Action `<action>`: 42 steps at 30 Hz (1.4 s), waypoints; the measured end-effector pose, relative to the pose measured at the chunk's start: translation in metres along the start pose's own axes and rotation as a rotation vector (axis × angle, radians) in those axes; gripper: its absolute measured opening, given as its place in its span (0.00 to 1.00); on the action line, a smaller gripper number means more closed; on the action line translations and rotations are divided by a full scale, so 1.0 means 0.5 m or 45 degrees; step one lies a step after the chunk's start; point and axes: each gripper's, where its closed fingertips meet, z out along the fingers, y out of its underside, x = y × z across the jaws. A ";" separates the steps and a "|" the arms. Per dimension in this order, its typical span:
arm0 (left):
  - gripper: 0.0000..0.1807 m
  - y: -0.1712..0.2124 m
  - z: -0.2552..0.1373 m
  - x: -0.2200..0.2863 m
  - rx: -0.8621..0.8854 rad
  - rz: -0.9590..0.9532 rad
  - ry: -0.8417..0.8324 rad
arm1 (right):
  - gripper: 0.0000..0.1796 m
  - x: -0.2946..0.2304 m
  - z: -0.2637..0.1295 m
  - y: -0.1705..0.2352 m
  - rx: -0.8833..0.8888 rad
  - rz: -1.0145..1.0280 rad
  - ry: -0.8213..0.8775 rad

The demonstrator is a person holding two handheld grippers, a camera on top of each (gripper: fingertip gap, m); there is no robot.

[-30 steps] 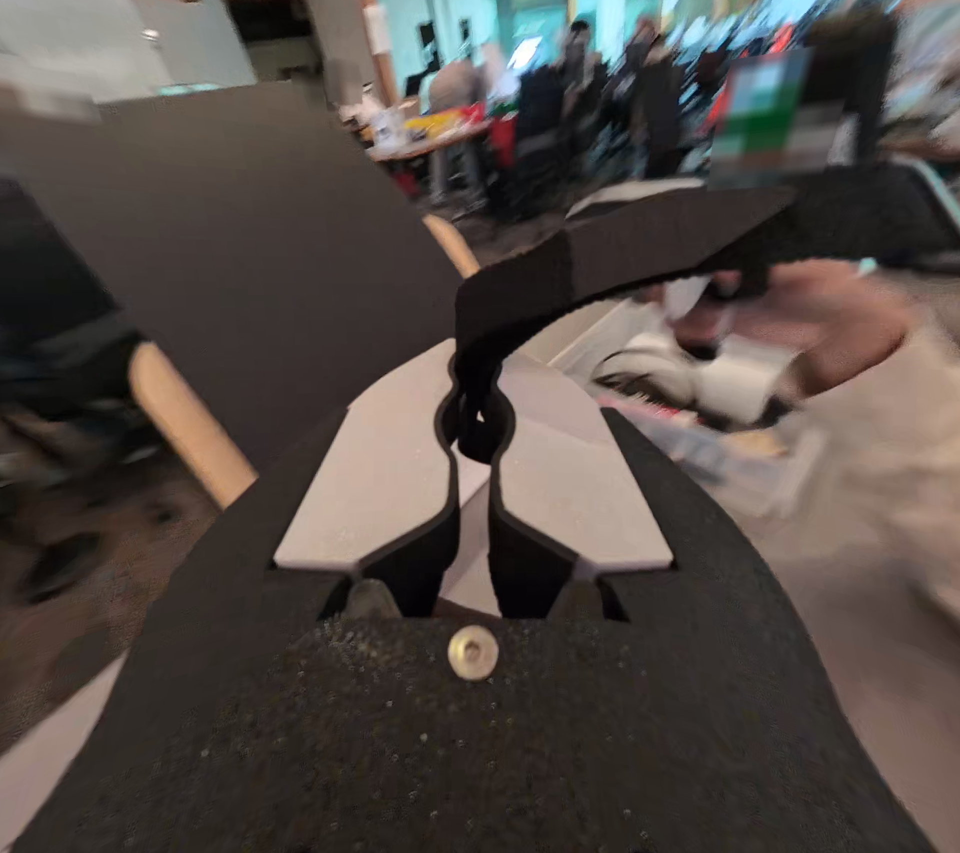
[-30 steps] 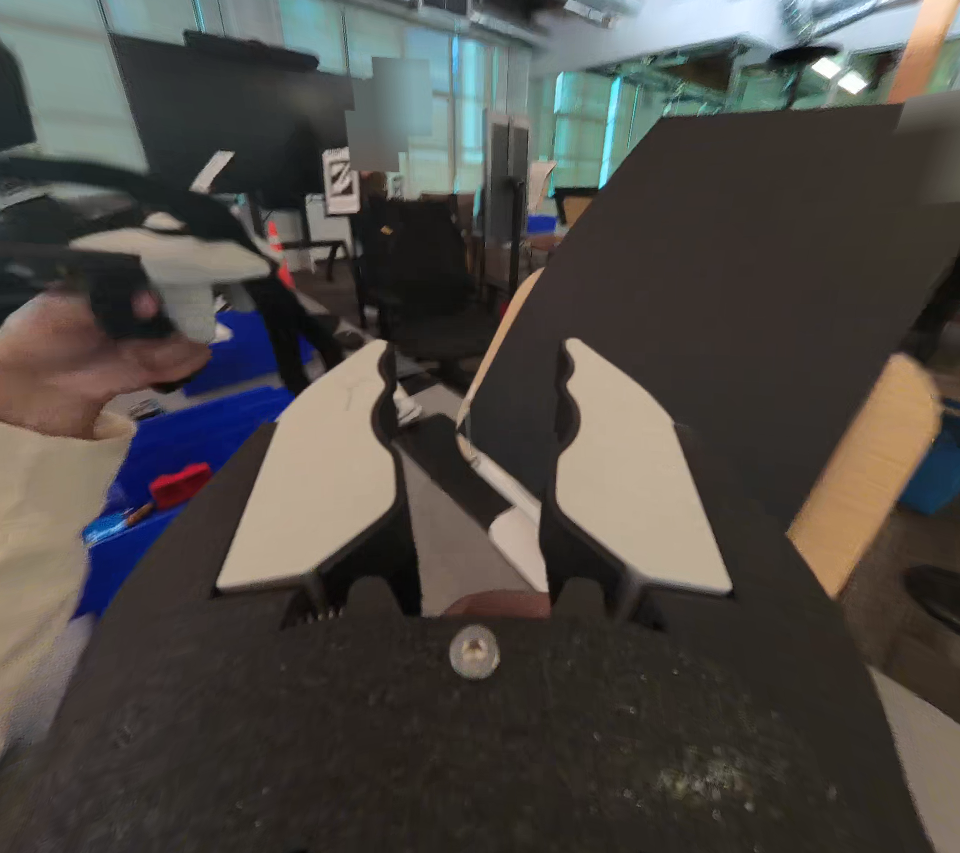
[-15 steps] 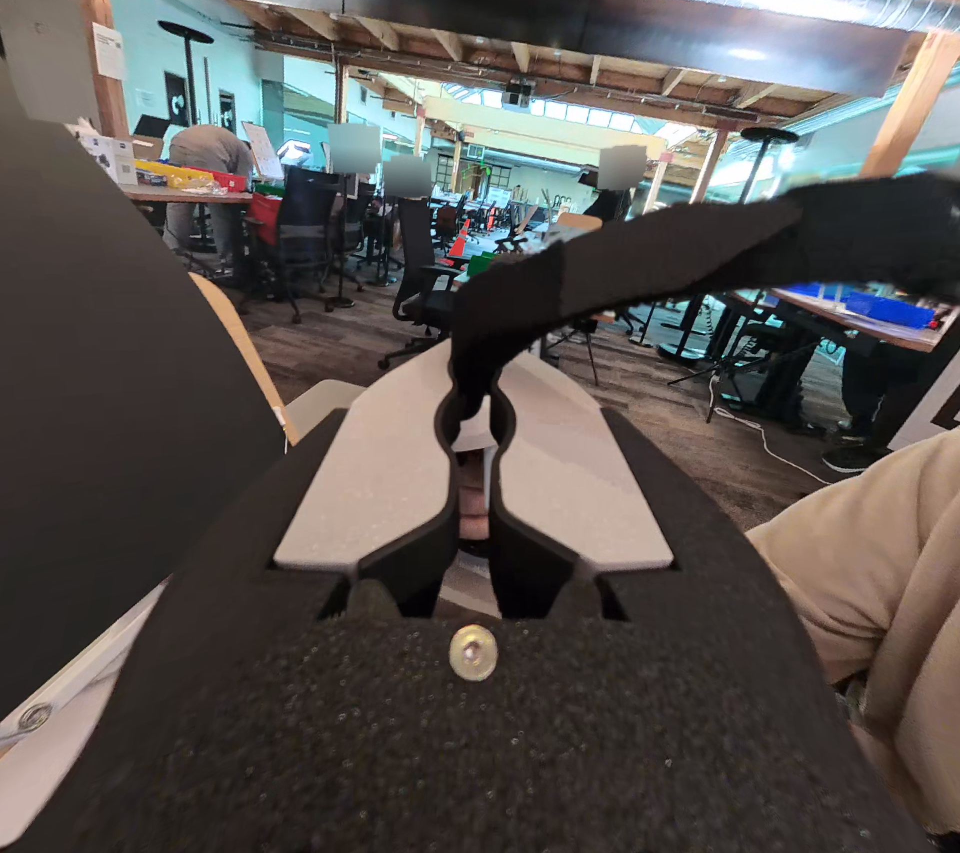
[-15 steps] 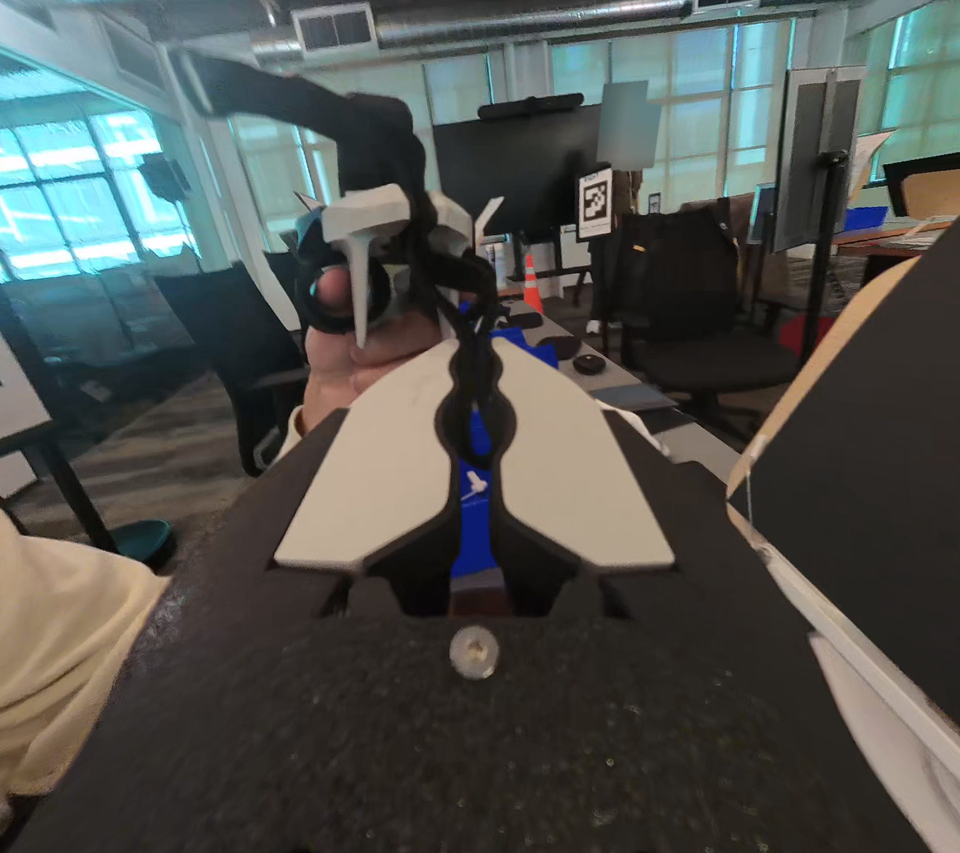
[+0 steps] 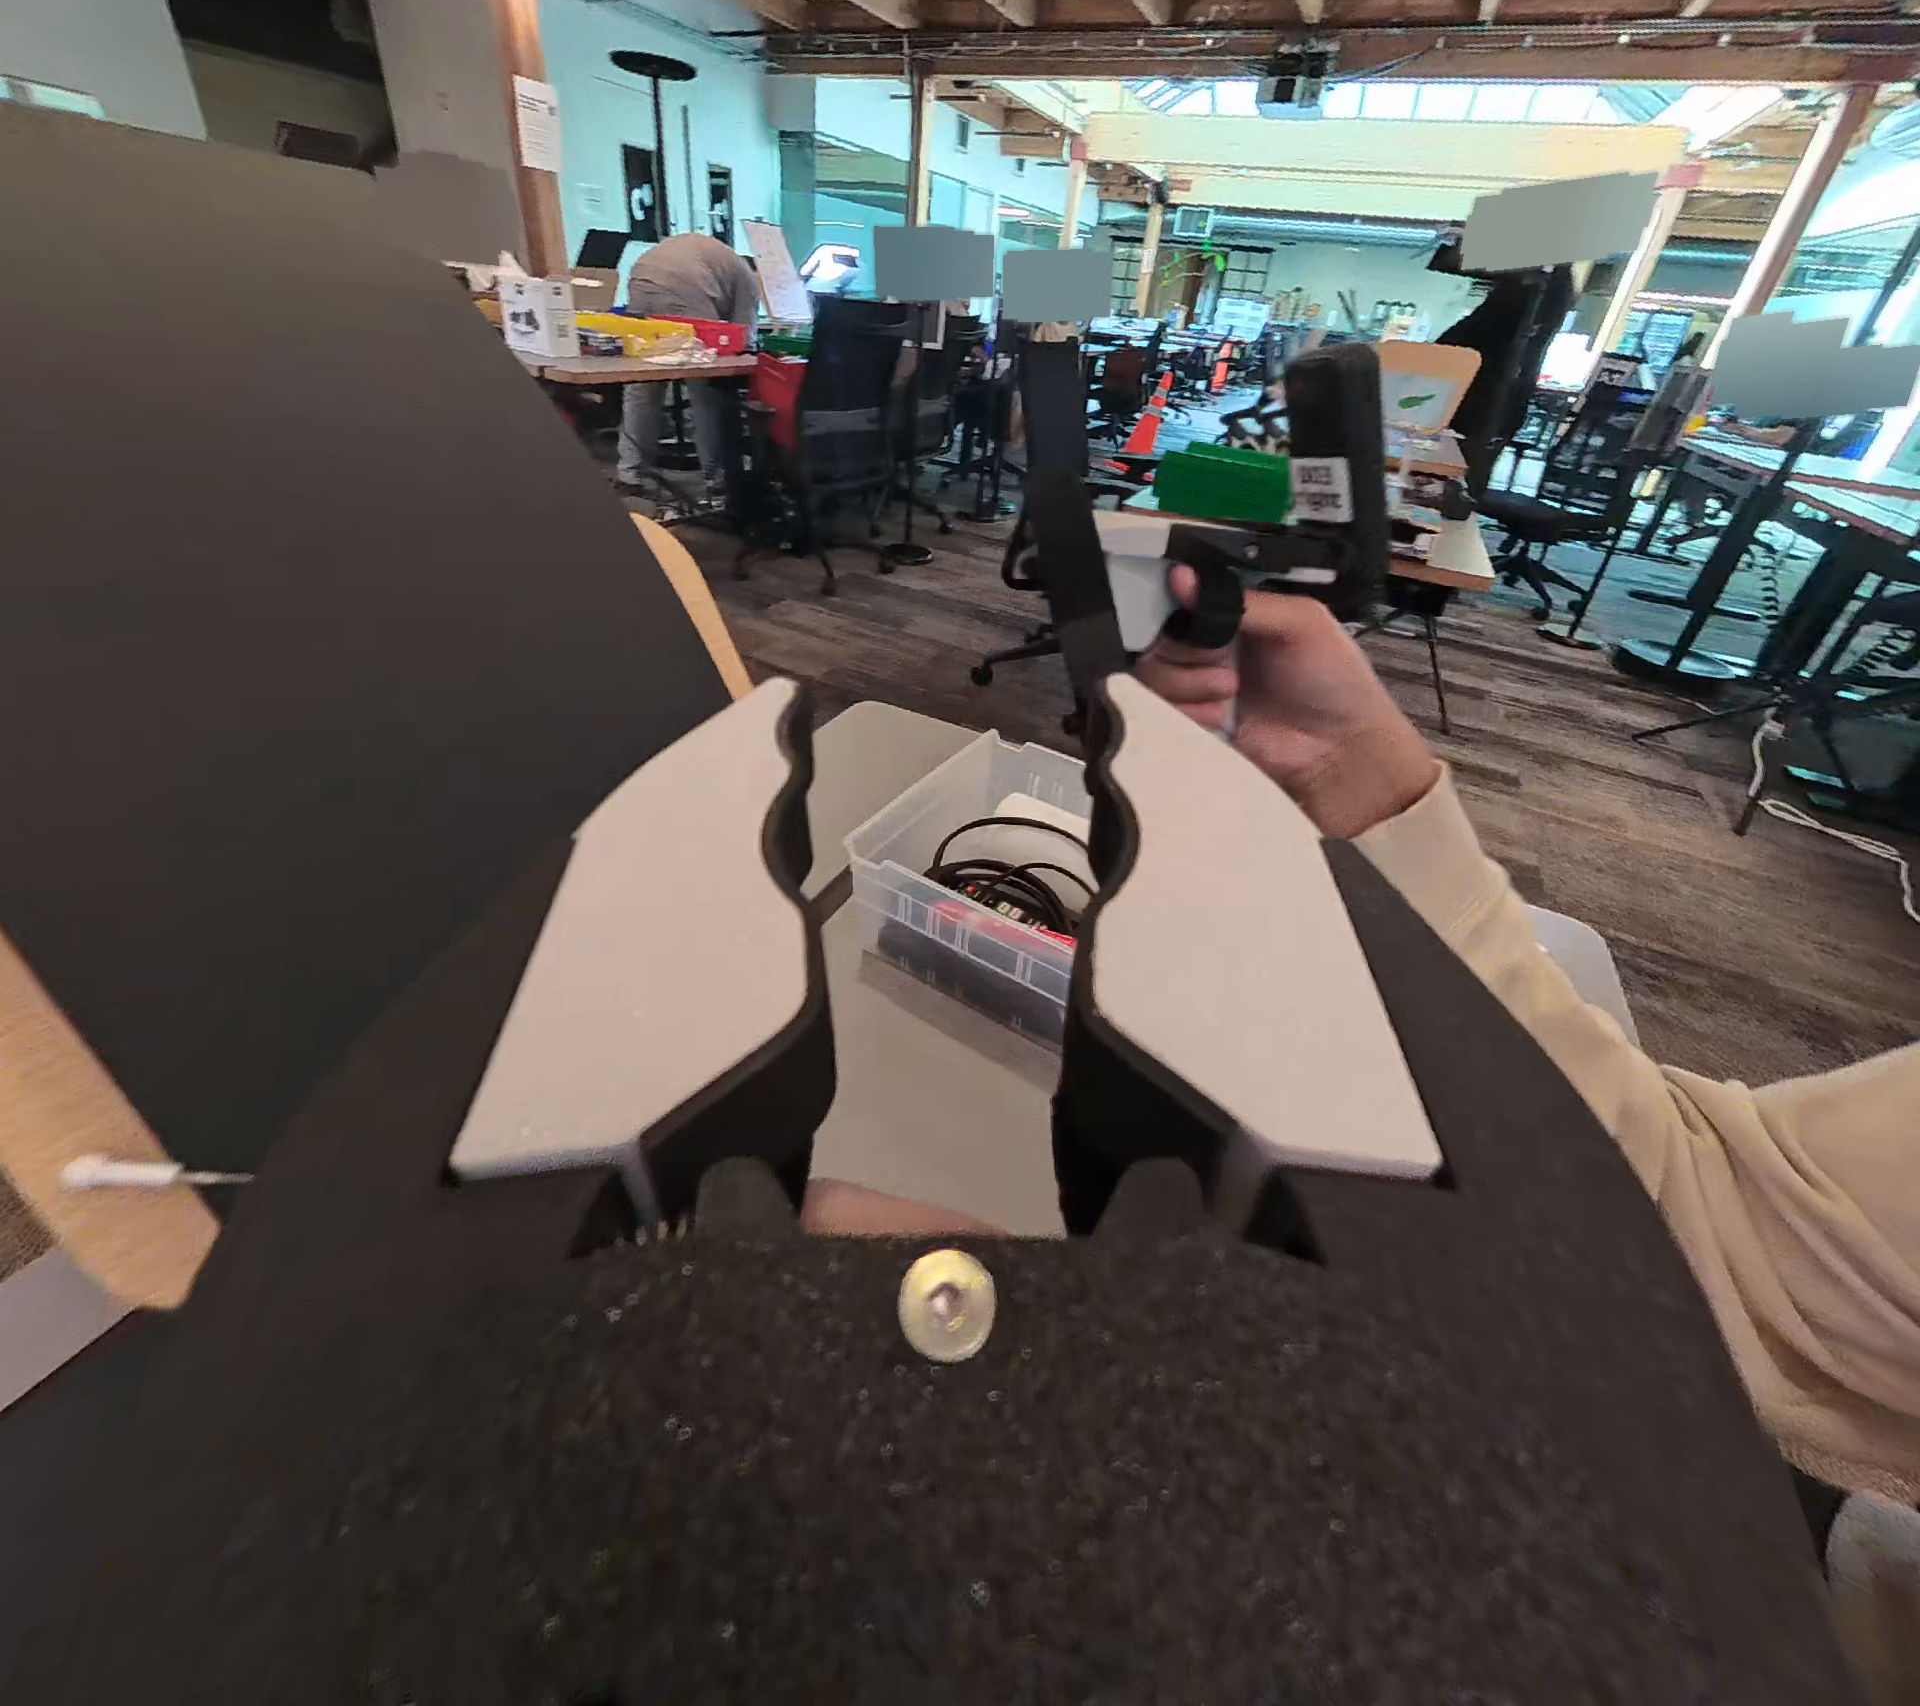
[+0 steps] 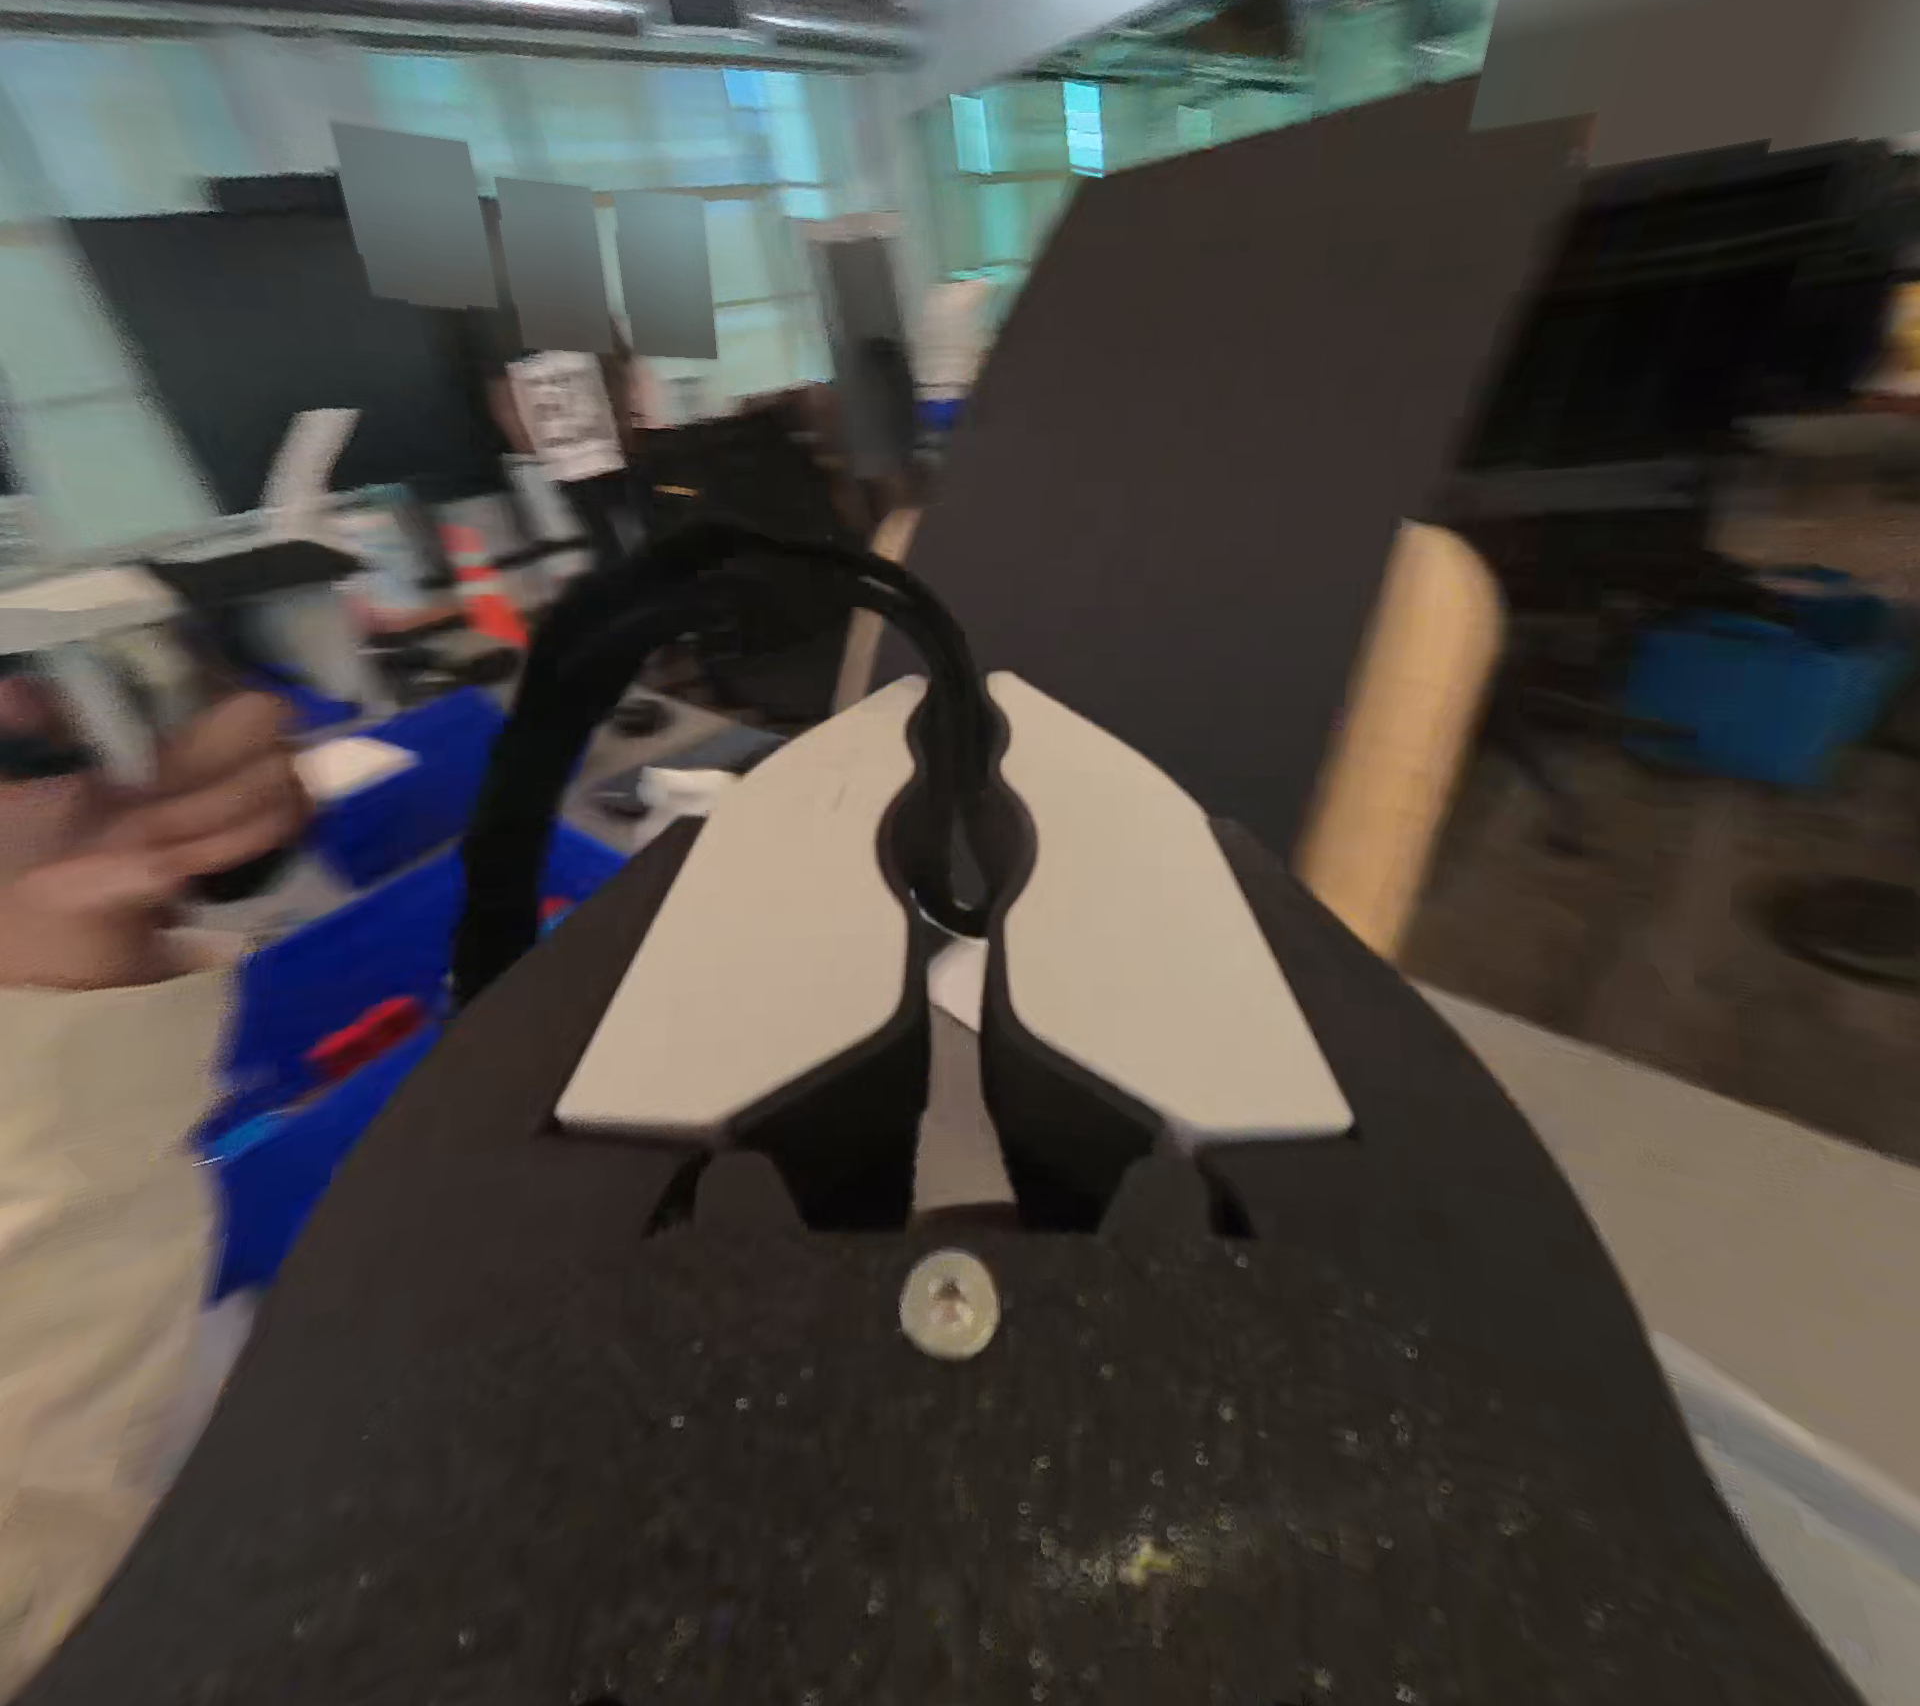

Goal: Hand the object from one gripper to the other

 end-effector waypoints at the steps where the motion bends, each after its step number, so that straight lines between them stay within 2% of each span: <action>1: 0.27 -0.004 -0.008 -0.004 0.001 -0.004 -0.032 | 0.02 0.051 -0.035 0.005 -0.053 -0.003 0.134; 3: 0.27 -0.015 -0.024 -0.015 0.019 -0.001 -0.114 | 0.02 0.142 -0.102 0.050 -0.275 -0.040 0.403; 5: 0.27 -0.024 -0.036 -0.023 0.035 0.014 -0.183 | 0.02 0.220 -0.167 0.114 -0.583 -0.186 0.678; 7: 0.27 -0.030 -0.043 -0.021 0.048 0.023 -0.203 | 0.03 0.261 -0.204 0.165 -0.819 -0.257 0.808; 12: 0.26 -0.025 -0.037 -0.018 0.028 0.018 -0.207 | 0.03 0.310 -0.200 0.310 -1.286 -0.301 0.866; 14: 0.25 -0.013 -0.028 -0.021 -0.017 0.032 -0.217 | 0.04 0.316 -0.178 0.387 -1.432 -0.279 0.790; 17: 0.25 0.015 -0.015 -0.017 -0.121 0.074 -0.231 | 0.11 0.326 -0.176 0.499 -1.678 -0.188 0.711; 19: 0.25 0.043 -0.007 -0.012 -0.216 0.091 -0.231 | 0.18 0.336 -0.191 0.535 -1.783 -0.149 0.720; 21: 0.26 0.072 -0.002 -0.007 -0.288 0.076 -0.223 | 0.25 0.338 -0.206 0.530 -1.799 -0.115 0.741; 24: 0.26 0.098 -0.020 -0.014 -0.417 0.014 -0.225 | 0.27 0.318 -0.223 0.455 -1.654 -0.099 0.773; 27: 0.33 0.094 -0.105 -0.088 -0.634 0.035 -0.467 | 0.29 0.260 -0.232 0.343 -1.404 -0.129 0.757; 30: 0.35 0.112 -0.225 -0.136 -0.817 0.083 -0.671 | 0.30 0.151 -0.229 0.266 -1.222 -0.269 0.563; 34: 0.34 0.252 -0.389 -0.159 -1.132 0.060 -0.757 | 0.30 0.034 -0.226 0.233 -1.163 -0.521 0.348; 38: 0.32 0.431 -0.547 -0.213 -1.456 -0.119 -1.039 | 0.29 -0.011 -0.216 0.246 -1.232 -0.620 0.298; 40: 0.29 0.509 -0.593 -0.234 -1.558 -0.303 -1.185 | 0.29 -0.024 -0.205 0.263 -1.291 -0.653 0.272; 42: 0.26 0.565 -0.592 -0.253 -1.516 -0.511 -1.262 | 0.28 -0.038 -0.193 0.284 -1.353 -0.684 0.226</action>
